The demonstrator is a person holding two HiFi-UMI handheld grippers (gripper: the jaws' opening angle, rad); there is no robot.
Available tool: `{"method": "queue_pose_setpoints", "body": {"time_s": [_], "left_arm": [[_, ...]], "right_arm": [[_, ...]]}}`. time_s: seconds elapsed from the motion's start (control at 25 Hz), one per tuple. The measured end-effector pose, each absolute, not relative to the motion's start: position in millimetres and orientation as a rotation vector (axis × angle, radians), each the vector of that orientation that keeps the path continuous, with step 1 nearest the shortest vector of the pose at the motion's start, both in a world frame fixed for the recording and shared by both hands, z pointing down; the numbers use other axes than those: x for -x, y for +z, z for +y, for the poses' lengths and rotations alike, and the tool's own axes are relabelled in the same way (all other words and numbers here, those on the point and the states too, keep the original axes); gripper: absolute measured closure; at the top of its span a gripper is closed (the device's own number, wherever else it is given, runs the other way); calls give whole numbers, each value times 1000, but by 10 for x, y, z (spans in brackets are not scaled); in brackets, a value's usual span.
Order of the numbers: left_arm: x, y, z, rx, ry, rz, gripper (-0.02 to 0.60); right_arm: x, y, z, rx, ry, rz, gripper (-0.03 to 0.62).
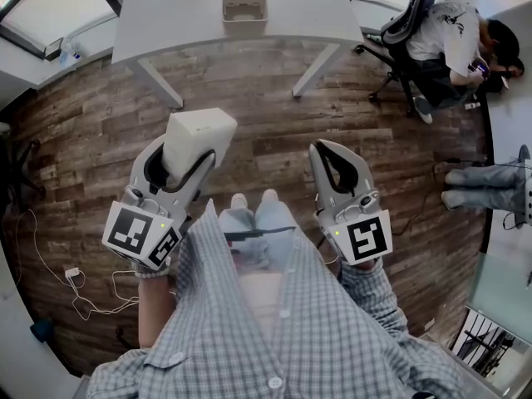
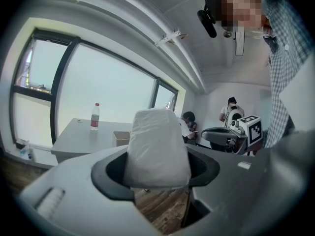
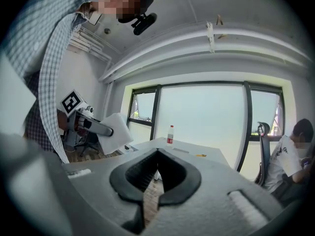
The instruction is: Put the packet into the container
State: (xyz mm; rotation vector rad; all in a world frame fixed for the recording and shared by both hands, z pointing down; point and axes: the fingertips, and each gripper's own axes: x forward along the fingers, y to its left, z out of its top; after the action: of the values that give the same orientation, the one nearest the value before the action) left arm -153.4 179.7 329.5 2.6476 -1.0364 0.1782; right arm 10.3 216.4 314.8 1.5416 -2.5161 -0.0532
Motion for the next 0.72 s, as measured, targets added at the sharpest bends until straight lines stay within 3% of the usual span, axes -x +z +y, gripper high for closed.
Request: {"method": "queue_pose_setpoints", "body": {"time_s": [0.2, 0.72], "left_arm": [[1674, 3209, 1793, -2604, 40, -987, 304], [1692, 3209, 1760, -2642, 65, -976, 304]], "right_arm": [[-18, 3112, 2240, -1571, -65, -2497, 592], [-36, 3187, 2393, -1554, -73, -2454, 592]]}}
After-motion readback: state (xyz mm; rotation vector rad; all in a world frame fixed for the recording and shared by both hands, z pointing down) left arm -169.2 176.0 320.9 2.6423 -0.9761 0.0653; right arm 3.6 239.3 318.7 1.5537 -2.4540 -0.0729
